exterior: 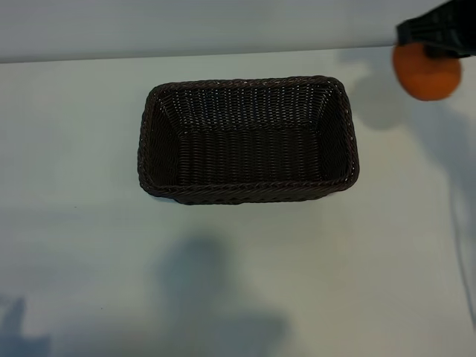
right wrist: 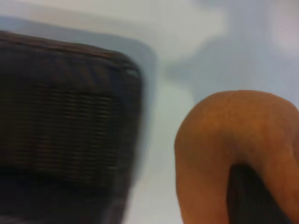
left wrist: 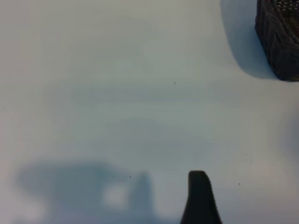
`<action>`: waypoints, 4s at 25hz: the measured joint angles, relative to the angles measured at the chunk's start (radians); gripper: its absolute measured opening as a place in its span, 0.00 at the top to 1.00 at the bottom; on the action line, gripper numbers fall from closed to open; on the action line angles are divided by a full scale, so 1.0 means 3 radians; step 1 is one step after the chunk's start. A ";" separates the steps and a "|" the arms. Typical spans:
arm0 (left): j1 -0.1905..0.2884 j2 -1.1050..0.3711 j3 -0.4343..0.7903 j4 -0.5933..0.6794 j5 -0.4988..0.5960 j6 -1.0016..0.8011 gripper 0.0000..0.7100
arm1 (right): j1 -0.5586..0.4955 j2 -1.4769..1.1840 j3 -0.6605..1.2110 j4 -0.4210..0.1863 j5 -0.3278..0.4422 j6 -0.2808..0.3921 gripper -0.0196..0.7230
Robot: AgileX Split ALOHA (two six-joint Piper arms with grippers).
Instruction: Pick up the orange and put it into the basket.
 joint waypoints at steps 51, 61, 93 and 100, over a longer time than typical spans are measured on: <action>0.0000 0.0000 0.0000 0.0000 0.0000 -0.0001 0.29 | 0.0945 0.1544 -0.0089 0.0083 -0.0865 -0.0356 0.03; 0.0000 0.0000 0.0000 0.0000 0.0000 0.0002 0.29 | 0.0895 0.1198 -0.0333 -0.0329 -0.0663 0.0027 0.07; 0.0000 0.0000 0.0000 0.0000 0.0000 0.0002 0.29 | -0.0927 0.0526 -0.0680 -0.0493 0.0210 0.0059 0.17; 0.0000 0.0000 0.0000 0.0000 0.0000 -0.0001 0.29 | -0.0927 0.0048 -0.0680 -0.0501 0.0378 0.0059 0.17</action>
